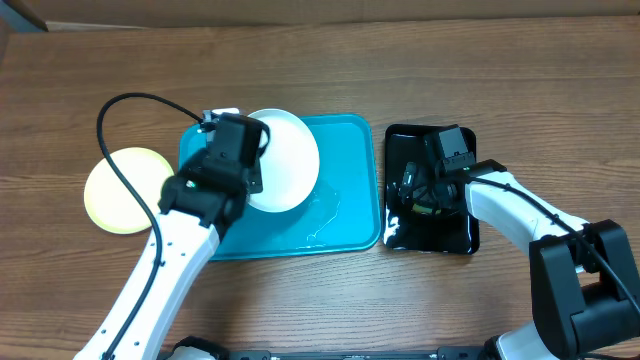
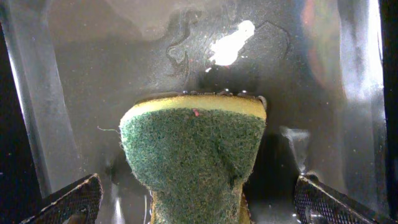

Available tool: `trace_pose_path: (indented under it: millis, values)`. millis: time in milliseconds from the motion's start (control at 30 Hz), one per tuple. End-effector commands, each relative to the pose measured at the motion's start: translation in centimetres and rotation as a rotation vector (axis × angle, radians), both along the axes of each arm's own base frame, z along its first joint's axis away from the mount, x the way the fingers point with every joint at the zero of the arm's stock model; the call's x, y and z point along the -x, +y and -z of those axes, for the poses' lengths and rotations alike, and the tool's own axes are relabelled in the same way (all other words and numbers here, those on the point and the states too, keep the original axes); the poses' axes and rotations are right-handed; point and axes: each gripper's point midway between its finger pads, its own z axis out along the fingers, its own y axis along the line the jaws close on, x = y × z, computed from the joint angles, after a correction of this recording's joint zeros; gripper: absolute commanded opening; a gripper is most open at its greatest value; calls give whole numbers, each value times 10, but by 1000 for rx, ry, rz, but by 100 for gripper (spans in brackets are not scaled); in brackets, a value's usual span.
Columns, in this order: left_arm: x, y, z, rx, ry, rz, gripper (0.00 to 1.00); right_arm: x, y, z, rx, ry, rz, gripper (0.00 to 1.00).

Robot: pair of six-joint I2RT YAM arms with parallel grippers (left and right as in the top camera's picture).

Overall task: Clean dirty plates on tray and stack at the side
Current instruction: 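Lift the white plate off the teal tray with the left gripper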

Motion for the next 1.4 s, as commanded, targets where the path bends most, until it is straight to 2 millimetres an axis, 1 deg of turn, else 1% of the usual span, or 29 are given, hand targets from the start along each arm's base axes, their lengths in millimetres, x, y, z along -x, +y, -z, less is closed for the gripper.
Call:
trace_pose_path:
  millis: [0,167,267,367,533,600,700,767,967,1067,1100,1167,1267,1333,1367]
  values:
    - [2,12,-24,-207,-88,-36,4,3,1,3,0,13,1,100]
    - [7,-2,-48,-373,-187,-27,4,3,0,3,0,13,1,100]
    - [12,-15,-62,-451,-247,-7,4,3,0,3,0,13,1,100]
    - [20,-33,-76,-545,-301,47,4,3,1,3,0,13,1,100]
    - [31,-55,-102,-699,-396,86,4,3,1,3,0,13,1,100]
    - [32,-59,-108,-758,-410,92,4,3,1,3,0,13,1,100]
    - [31,-64,-111,-826,-406,99,4,3,1,3,0,13,1,100]
    - [30,-66,-110,-849,-398,111,4,3,1,3,0,13,1,100]
    - [30,-73,-108,-842,-409,120,4,3,1,3,0,13,0,100]
    - [28,-76,-106,-801,-420,118,4,3,0,3,0,13,1,100]
    - [27,-78,-102,-767,-419,123,4,3,0,3,0,14,1,100]
    - [21,-85,-85,-655,-389,164,4,3,1,3,0,14,1,100]
    - [13,-99,-51,-423,-293,241,4,3,1,3,0,13,1,100]
    - [8,-98,-32,-282,-228,233,4,3,1,3,0,13,1,100]
    - [5,-91,-25,-216,-200,200,4,3,1,3,0,13,1,100]
